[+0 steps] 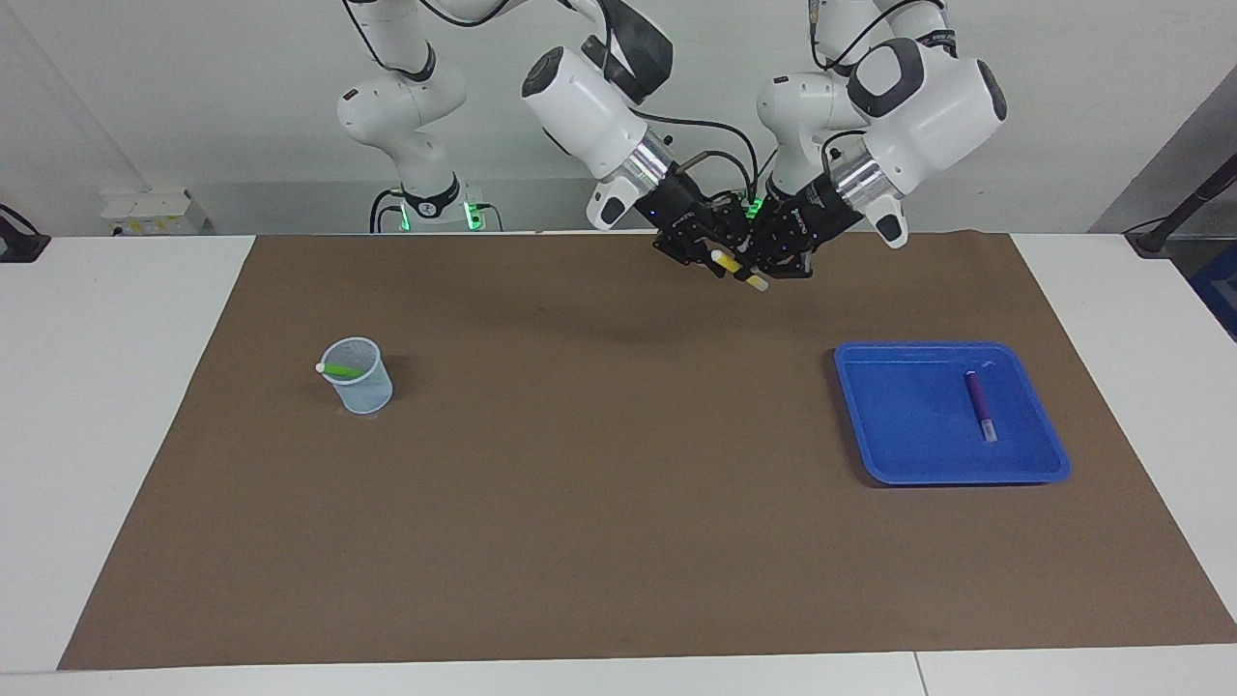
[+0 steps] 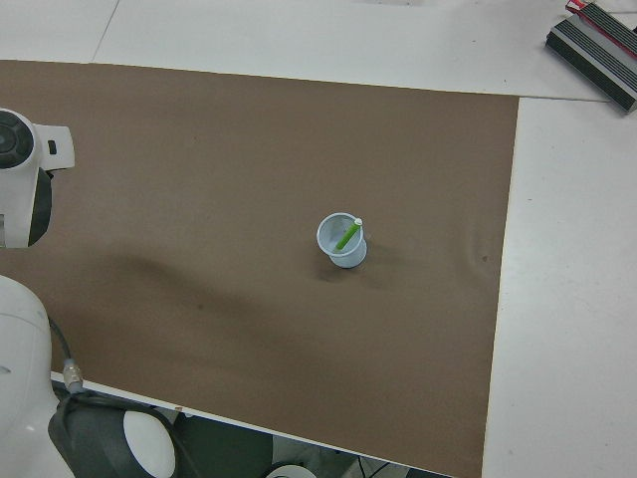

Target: Transfer and insert pens with both arms

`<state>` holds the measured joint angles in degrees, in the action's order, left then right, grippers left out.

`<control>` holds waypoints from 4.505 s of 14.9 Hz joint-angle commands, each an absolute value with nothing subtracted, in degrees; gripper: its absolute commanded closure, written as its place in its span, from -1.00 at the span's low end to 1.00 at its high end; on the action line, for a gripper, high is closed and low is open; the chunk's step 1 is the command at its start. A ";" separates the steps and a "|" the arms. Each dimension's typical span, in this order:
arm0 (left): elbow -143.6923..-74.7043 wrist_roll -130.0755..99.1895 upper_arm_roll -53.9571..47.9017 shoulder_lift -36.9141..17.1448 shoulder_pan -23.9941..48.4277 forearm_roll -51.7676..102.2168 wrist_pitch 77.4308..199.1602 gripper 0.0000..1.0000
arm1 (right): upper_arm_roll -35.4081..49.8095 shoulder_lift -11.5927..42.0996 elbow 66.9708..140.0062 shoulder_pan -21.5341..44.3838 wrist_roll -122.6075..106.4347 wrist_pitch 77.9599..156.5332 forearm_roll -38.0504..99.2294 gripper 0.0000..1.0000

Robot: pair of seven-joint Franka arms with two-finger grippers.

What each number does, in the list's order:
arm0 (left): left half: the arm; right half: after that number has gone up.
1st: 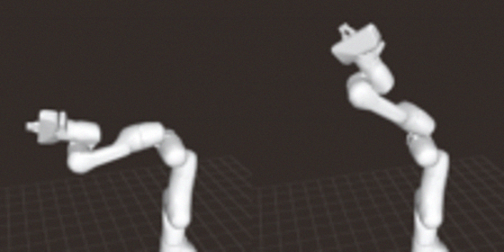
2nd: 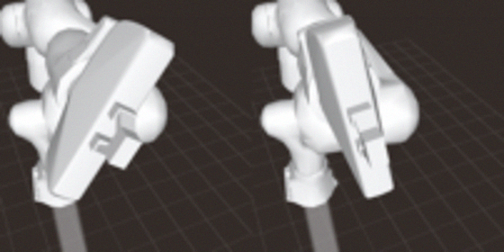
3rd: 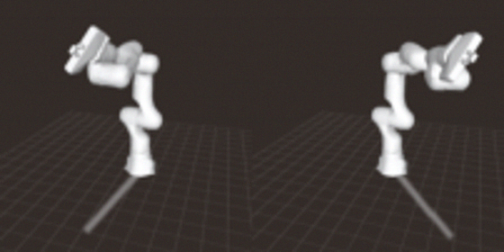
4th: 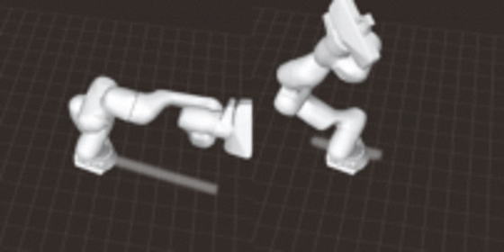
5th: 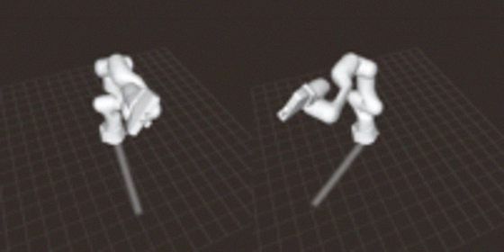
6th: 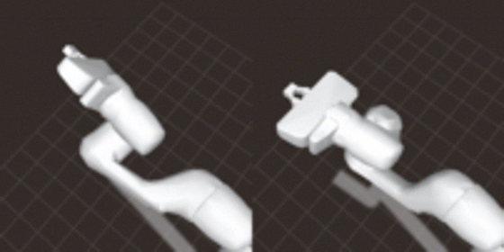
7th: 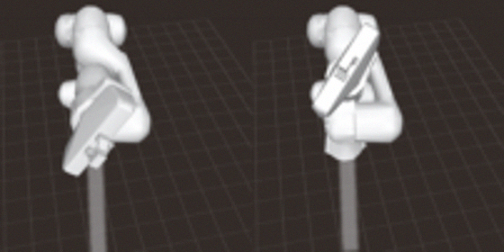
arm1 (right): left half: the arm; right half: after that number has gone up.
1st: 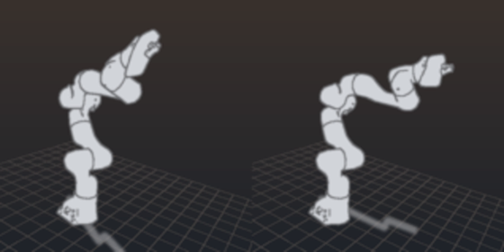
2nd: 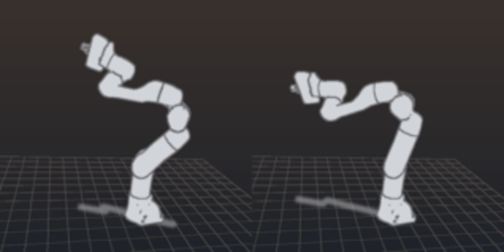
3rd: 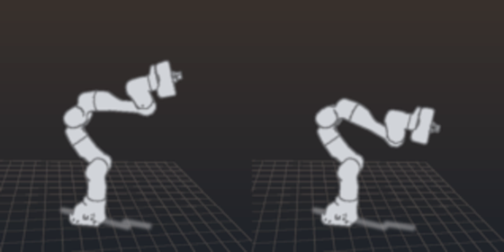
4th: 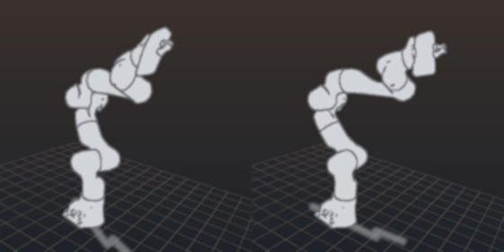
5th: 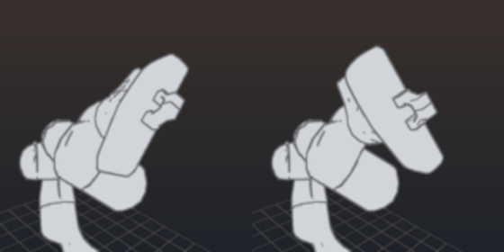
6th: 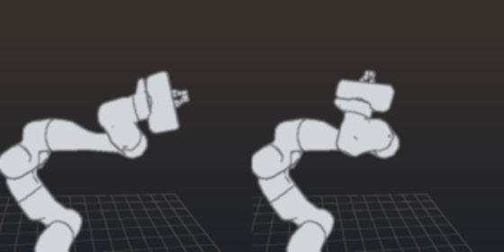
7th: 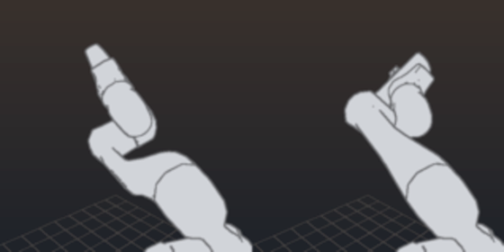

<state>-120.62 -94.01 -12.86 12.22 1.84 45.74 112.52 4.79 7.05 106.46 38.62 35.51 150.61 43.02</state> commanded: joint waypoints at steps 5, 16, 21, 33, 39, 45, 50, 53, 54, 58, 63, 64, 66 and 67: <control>-122.52 -94.57 -12.04 14.50 2.55 46.76 111.62 1.00 | 4.66 6.59 106.61 37.36 33.93 146.96 43.07 0.26; -122.52 -94.22 -11.95 14.94 2.55 46.76 110.83 1.00 | 4.57 4.92 106.70 36.30 33.49 143.00 43.07 0.43; -122.78 -91.49 -12.13 15.21 2.64 46.41 110.66 0.56 | 4.57 4.66 107.14 36.12 33.49 143.00 43.07 1.00; -122.87 -91.14 -12.13 16.17 2.55 46.32 109.60 -0.34 | 4.48 3.52 107.40 31.04 30.25 135.20 37.88 1.00; -123.66 -81.17 -11.95 17.23 1.67 45.79 109.69 -1.00 | 4.48 0.27 106.96 19.62 13.74 116.93 31.04 1.00; -124.37 -50.25 -11.78 17.93 -3.94 34.92 103.46 -1.00 | 4.39 -1.67 106.61 8.01 -9.81 101.00 18.13 1.00; -124.28 -19.92 -11.69 18.28 -8.34 25.76 101.34 -1.00 | 4.39 -1.76 106.70 0.88 -30.64 98.35 6.09 1.00; -123.84 -2.34 -11.60 18.02 -10.10 20.76 101.34 -1.00 | 4.39 -2.28 107.92 0.62 -36.99 100.01 -0.77 1.00; -123.75 1.11 -11.51 17.93 -10.46 19.70 101.42 -1.00 | 4.31 -2.37 109.41 0.09 -37.26 101.67 -1.23 1.00; -121.13 9.02 -11.51 16.62 -12.65 13.99 101.69 -1.00 | 4.31 -2.90 113.46 -3.24 -43.67 107.66 -2.10 1.00; -120.50 19.95 -11.34 15.91 -16.35 9.51 103.27 -1.00 | 4.31 -2.81 116.18 -3.69 -44.82 111.52 -2.99 1.00; -120.76 20.56 -11.34 16.00 -16.35 8.36 103.88 -1.00 | 4.39 -2.81 117.58 -4.30 -44.82 113.36 -2.99 1.00; -121.29 23.63 -11.34 16.00 -17.57 7.91 104.85 -1.00 | 4.39 -2.29 120.05 -4.57 -44.82 117.23 -2.99 1.00; -121.72 24.25 -11.34 15.91 -18.54 7.82 105.72 -1.00 | 4.39 -2.11 120.93 -4.92 -44.91 118.29 -2.99 1.00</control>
<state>-121.07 21.62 -10.90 16.06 -16.43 9.15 103.90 3.57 -1.07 117.42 -3.32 -43.73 115.16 -1.73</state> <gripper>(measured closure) 0.000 0.815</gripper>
